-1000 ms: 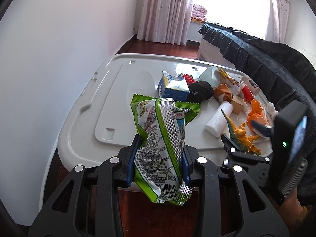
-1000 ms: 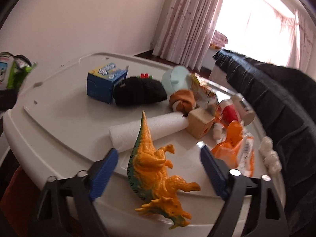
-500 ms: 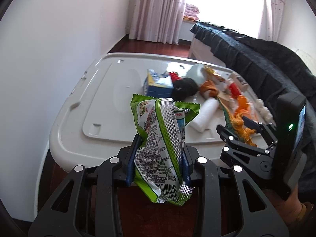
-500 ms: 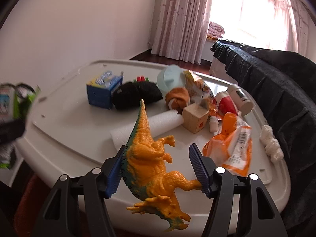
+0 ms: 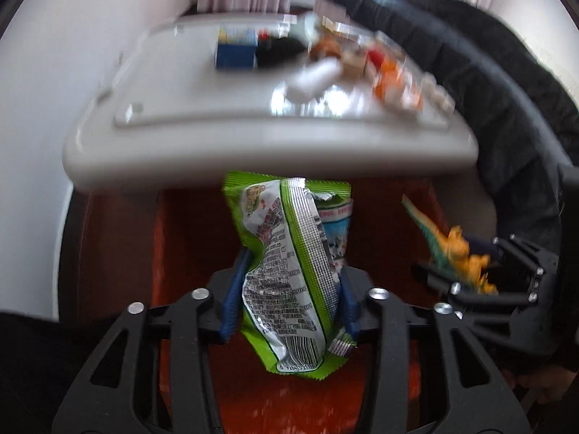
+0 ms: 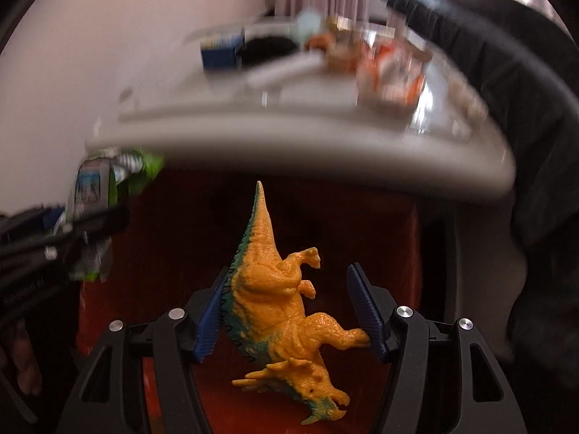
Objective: Collect trash
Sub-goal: 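Lower both tools into the orange bin and open them, dropping bag and dinosaur, then grasp the white foam roll with the left tool while the right tool grasps the orange bag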
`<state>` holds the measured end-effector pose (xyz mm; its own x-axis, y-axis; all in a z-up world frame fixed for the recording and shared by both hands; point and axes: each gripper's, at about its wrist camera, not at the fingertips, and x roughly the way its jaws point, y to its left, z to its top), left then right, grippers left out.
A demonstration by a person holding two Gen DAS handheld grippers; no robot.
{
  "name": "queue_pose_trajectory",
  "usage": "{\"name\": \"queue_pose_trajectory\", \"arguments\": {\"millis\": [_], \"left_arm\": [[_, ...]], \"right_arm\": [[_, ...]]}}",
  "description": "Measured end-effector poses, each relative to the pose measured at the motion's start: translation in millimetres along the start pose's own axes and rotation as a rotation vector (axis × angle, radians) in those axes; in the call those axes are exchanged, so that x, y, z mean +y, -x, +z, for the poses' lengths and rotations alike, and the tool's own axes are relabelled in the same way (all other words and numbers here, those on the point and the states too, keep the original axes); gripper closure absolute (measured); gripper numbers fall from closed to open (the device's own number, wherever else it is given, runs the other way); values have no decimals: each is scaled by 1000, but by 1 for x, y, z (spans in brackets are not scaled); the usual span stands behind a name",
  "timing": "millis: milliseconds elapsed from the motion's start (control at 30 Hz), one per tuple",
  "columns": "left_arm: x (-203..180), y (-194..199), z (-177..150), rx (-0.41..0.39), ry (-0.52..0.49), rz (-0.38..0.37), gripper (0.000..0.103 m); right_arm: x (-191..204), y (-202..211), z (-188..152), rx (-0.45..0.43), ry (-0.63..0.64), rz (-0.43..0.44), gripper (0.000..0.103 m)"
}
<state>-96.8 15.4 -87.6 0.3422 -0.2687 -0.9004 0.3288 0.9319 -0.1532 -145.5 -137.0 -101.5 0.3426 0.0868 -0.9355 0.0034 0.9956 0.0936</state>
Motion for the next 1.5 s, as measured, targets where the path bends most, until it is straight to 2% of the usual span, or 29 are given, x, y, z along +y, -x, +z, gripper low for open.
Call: {"name": "queue_pose_trajectory", "arguments": {"millis": [67, 100, 200, 267, 367, 467, 567, 733, 833, 1033, 1133, 1233, 1333, 1400, 1433, 1500], "left_arm": [[2, -4, -8, 43, 22, 29, 21], [5, -7, -9, 63, 38, 55, 19], [11, -10, -7, 81, 68, 65, 19], [16, -10, -4, 81, 103, 63, 19], [23, -6, -1, 57, 150, 31, 19], [21, 3, 5, -25, 133, 16, 19], [7, 12, 23, -119, 53, 24, 19], [-17, 11, 74, -241, -76, -18, 19], [-30, -4, 107, -234, -142, -55, 19], [-47, -57, 161, -182, -240, -42, 19], [-47, -88, 182, -145, -241, -42, 19], [-48, -114, 195, -111, -252, -9, 19], [-48, -130, 204, -96, -256, 30, 27], [-46, -141, 209, -62, -234, 47, 38], [-46, -142, 210, -69, -229, 62, 39], [-48, -141, 211, -83, -227, 82, 64]], "right_arm": [[-8, -11, -12, 37, -49, -7, 19], [-11, -12, -14, 32, -66, -14, 15], [-24, -4, -10, -17, -131, -18, 13], [-32, 5, -8, -69, -174, -9, 8], [-36, 18, -6, -123, -190, -16, 7], [-37, 31, 2, -166, -184, -24, 7], [-42, 50, 25, -234, -180, -38, 7], [-58, 79, 65, -359, -192, -82, 5], [-65, 91, 86, -421, -206, -108, 5], [-77, 97, 109, -505, -230, -141, 5], [-79, 93, 110, -500, -219, -146, 5], [-79, 84, 109, -491, -190, -169, 5], [-80, 78, 109, -489, -170, -192, 5], [-83, 74, 110, -480, -175, -181, 5], [-84, 72, 110, -474, -181, -172, 5], [-87, 70, 110, -471, -186, -173, 5]]}}
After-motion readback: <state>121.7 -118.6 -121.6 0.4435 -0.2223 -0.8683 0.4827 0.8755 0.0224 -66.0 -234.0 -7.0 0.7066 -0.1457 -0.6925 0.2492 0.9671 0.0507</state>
